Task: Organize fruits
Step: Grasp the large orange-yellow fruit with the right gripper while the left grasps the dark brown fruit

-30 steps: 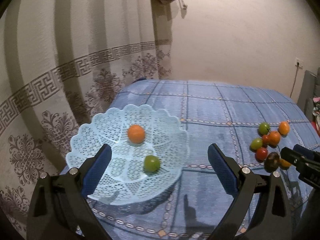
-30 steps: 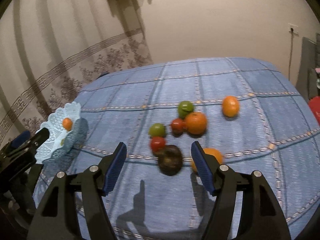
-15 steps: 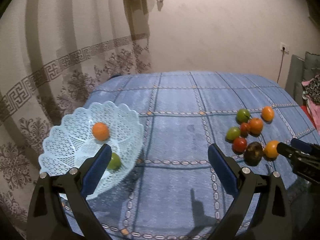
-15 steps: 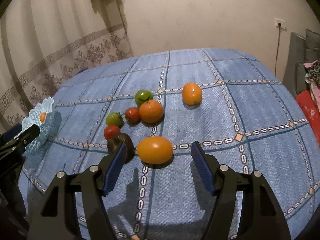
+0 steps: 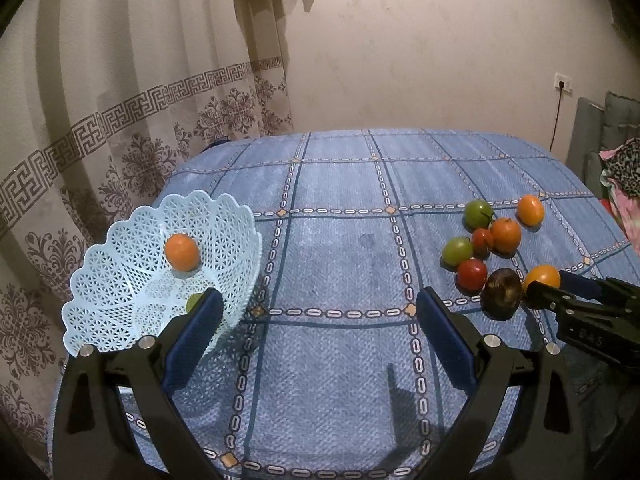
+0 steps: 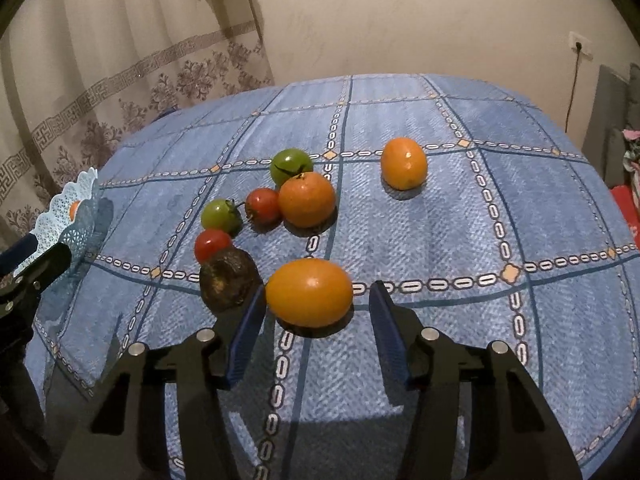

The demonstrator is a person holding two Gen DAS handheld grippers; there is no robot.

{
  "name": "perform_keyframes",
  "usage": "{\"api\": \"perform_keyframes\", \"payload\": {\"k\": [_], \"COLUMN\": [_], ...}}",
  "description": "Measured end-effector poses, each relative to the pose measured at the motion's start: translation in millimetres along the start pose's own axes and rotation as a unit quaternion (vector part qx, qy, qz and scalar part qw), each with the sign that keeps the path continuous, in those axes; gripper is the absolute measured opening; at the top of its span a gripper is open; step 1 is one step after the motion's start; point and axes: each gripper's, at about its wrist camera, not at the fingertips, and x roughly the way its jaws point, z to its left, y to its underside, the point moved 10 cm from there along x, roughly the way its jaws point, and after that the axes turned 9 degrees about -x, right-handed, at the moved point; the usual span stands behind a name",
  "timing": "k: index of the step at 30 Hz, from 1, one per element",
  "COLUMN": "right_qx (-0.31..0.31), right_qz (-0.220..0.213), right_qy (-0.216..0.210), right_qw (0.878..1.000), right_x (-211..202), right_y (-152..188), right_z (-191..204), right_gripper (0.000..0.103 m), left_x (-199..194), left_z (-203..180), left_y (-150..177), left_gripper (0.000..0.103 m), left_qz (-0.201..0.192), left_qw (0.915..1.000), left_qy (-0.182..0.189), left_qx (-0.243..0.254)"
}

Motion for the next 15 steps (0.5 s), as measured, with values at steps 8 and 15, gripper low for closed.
{"api": "perform_keyframes", "payload": {"k": [8, 15], "right_qx": [0.001, 0.009], "right_qz": [0.002, -0.029], "right_qy": [-0.013, 0.014], "right_qw": [1.000, 0.999], "right_x": [3.5, -15.5], "right_y": [1.1, -2.9], "right_z": [2.0, -12.9], "right_gripper": [0.044, 0.044], "left_x": [3.7, 4.4], "left_z": [-11.1, -38.5], "left_y": [2.5, 4.3], "left_gripper": [0.098, 0.098], "left_qz": [0.004, 0.008], "left_qw": [0.9999, 0.9993], "left_qy": [-0.001, 0.017], "left_qx": [0.010, 0.033]}}
